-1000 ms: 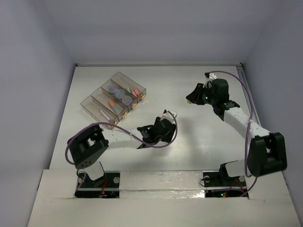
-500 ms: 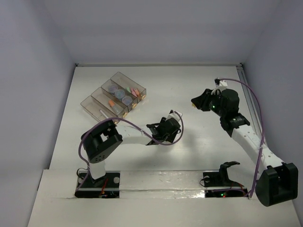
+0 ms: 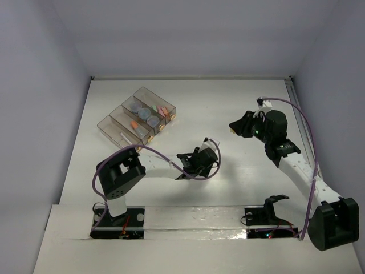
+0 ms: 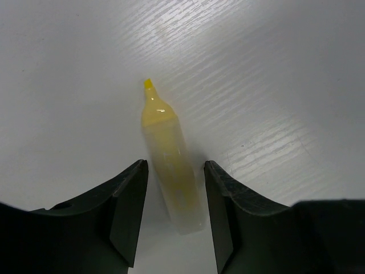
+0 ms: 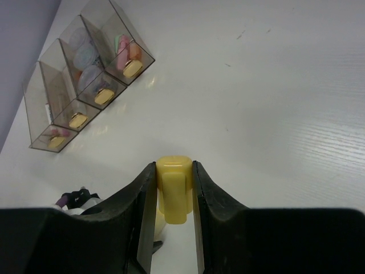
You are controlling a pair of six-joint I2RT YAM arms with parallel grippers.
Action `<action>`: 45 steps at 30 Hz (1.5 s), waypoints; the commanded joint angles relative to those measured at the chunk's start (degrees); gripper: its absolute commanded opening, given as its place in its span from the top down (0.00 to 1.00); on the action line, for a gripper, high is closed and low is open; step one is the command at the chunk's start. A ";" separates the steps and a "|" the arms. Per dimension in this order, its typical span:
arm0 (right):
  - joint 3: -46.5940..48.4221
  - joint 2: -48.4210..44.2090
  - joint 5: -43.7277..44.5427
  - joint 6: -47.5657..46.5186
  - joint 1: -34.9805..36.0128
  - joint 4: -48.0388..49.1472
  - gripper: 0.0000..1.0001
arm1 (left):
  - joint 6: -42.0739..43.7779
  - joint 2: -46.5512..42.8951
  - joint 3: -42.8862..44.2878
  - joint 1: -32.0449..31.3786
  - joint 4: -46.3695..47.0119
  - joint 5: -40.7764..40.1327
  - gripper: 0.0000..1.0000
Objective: Sort the stationery into containers
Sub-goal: Pick up the pen from the center of the board, then close the pen cap on the pen.
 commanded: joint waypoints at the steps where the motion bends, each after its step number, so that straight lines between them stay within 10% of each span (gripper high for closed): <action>1: -0.74 -1.84 -2.08 0.04 0.10 3.71 1.00 | -2.16 -0.36 0.98 -0.97 -1.89 -0.53 0.59; 9: -2.32 -4.12 -2.97 1.18 0.10 4.32 1.00 | -2.25 2.02 1.95 -0.97 -4.35 -3.16 0.58; 25: -3.20 -8.08 -4.71 4.16 0.10 6.16 1.00 | -0.23 -0.60 1.95 -1.50 -3.30 -7.55 0.97; 31: -6.27 -9.93 -10.43 17.86 0.10 22.58 1.00 | 3.90 -13.26 3.88 -0.89 2.75 -9.49 1.00; 45: -9.00 -6.86 -14.21 39.76 0.10 68.28 1.00 | -8.90 -38.93 -10.61 10.62 33.16 23.54 1.00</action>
